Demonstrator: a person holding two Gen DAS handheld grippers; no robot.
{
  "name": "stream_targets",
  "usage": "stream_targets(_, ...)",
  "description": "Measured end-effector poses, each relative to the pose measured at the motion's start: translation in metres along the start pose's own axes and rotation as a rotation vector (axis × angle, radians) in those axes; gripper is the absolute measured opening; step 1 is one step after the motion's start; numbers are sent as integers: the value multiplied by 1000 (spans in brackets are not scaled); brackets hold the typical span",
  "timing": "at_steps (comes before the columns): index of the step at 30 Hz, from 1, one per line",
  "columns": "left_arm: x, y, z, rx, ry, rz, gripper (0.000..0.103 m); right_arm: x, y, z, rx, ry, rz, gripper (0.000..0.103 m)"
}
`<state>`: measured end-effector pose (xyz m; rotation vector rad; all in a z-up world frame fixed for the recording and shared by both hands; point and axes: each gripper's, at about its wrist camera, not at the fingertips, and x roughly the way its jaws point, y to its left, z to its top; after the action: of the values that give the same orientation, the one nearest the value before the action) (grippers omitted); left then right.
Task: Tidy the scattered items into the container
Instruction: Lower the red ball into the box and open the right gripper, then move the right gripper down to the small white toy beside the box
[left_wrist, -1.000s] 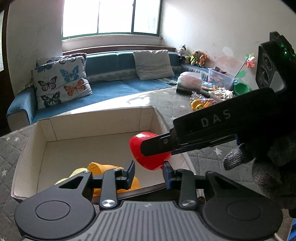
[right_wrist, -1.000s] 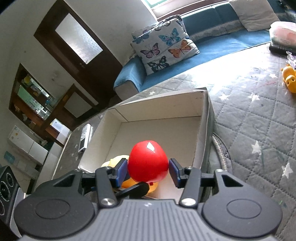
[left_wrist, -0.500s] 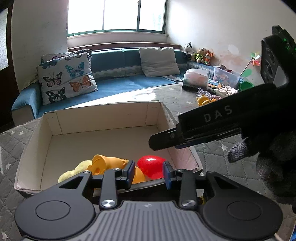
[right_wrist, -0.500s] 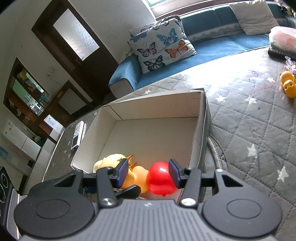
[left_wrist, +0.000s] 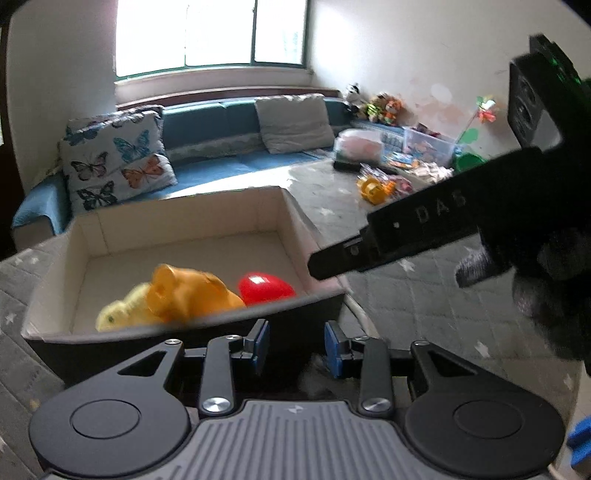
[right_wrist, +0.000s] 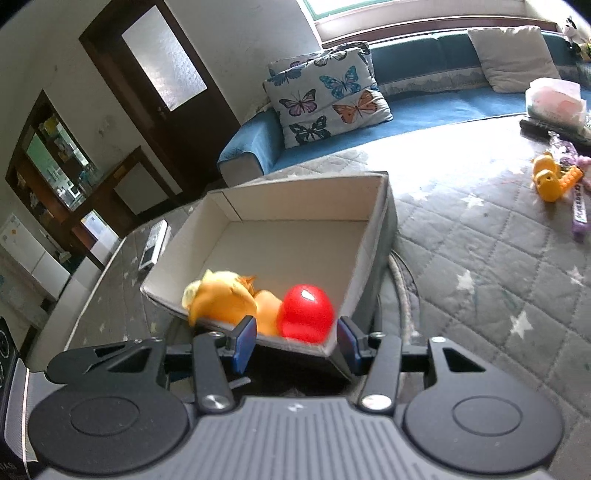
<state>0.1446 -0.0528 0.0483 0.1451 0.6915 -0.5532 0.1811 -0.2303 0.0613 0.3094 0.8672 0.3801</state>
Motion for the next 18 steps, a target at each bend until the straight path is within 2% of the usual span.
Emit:
stream_targets(9,13,-14,-20,16,53,-2,36,-5,-7,-23,-17,51,-11,50)
stream_targets(18,17,-15,-28,1,72,5,36,16,3,-30,-53,113,12,49)
